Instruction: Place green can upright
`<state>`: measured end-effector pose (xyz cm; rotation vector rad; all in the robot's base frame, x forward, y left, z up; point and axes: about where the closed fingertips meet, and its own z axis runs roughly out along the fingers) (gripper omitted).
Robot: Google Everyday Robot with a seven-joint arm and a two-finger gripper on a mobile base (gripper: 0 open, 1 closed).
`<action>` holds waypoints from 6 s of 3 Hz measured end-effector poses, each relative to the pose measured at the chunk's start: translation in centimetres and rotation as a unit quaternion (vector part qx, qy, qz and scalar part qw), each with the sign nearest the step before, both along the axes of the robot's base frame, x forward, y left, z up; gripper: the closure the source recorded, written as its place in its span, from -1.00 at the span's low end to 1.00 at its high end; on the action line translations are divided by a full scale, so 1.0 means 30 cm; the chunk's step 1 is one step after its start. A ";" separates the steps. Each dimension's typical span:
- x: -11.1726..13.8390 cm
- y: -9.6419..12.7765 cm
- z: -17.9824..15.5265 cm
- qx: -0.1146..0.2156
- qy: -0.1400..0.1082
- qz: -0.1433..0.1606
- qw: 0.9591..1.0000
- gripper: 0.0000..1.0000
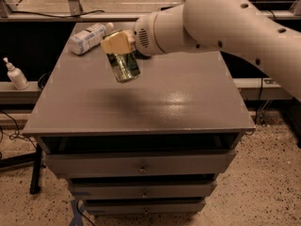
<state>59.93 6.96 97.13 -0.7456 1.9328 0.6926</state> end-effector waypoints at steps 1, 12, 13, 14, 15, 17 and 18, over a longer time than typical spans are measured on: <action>0.050 -0.042 0.035 0.075 -0.031 0.001 0.997 1.00; 0.041 -0.246 -0.134 0.146 -0.211 0.141 0.956 0.65; 0.027 -0.265 -0.169 0.149 -0.206 0.128 0.959 0.16; 0.019 -0.280 -0.190 0.149 -0.204 0.120 0.960 -0.31; 0.012 -0.293 -0.198 0.147 -0.203 0.115 0.961 -0.74; 0.004 -0.332 -0.181 0.136 -0.204 0.109 0.963 -1.00; 0.003 -0.385 -0.122 0.121 -0.207 0.111 0.964 -1.00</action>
Offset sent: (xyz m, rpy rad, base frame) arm 0.0446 -0.0430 0.0077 0.4043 -0.2078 0.0981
